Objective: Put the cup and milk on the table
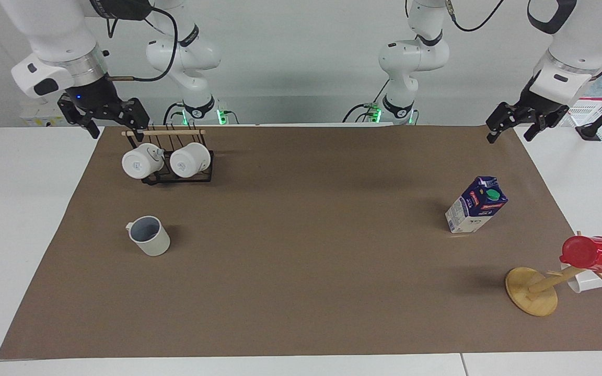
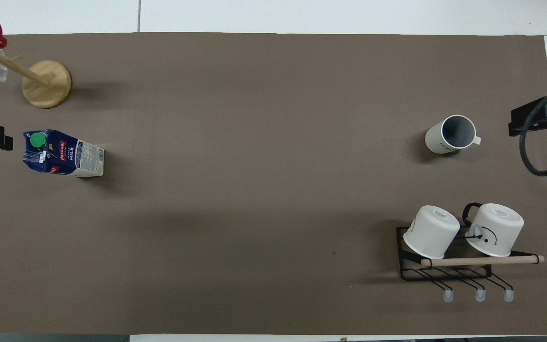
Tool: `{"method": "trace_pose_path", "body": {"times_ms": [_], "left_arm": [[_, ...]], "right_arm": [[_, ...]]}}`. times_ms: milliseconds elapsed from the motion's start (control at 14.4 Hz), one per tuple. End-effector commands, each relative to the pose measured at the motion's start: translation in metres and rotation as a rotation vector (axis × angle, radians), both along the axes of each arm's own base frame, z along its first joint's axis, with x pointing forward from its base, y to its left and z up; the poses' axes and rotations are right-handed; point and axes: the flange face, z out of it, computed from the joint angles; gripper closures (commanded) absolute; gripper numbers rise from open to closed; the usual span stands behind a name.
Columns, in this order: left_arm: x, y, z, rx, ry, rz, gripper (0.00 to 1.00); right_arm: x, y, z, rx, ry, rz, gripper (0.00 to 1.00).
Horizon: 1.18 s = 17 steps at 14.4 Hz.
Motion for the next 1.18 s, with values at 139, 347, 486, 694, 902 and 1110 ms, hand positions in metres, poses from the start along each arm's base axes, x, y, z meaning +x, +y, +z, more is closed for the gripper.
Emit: {"method": "trace_pose_path", "body": {"times_ms": [139,347,486,694,902,1110], "left_arm": [[-0.005,0.001,-0.001,-0.01,-0.003,-0.013,0.0],[-0.004,0.001,-0.001,-0.01,-0.006,-0.013,0.0],[-0.002,0.004,-0.002,-0.01,-0.018,-0.008,0.0],[-0.002,0.003,-0.004,-0.01,-0.017,-0.008,0.0],[-0.003,0.002,-0.005,-0.01,-0.021,-0.006,0.0],[-0.001,0.002,-0.022,-0.009,-0.048,-0.004,0.0]], "right_arm": [[0.004,0.001,0.002,0.005,-0.014,0.013,0.0],[0.003,0.001,0.002,0.01,-0.012,0.016,0.0],[-0.003,0.003,-0.012,0.024,0.001,0.02,0.0],[0.004,0.001,-0.026,0.042,-0.085,0.112,0.0],[0.016,-0.009,-0.061,0.033,-0.111,0.314,0.0],[0.043,-0.026,-0.099,0.017,-0.134,0.446,0.0]]}}
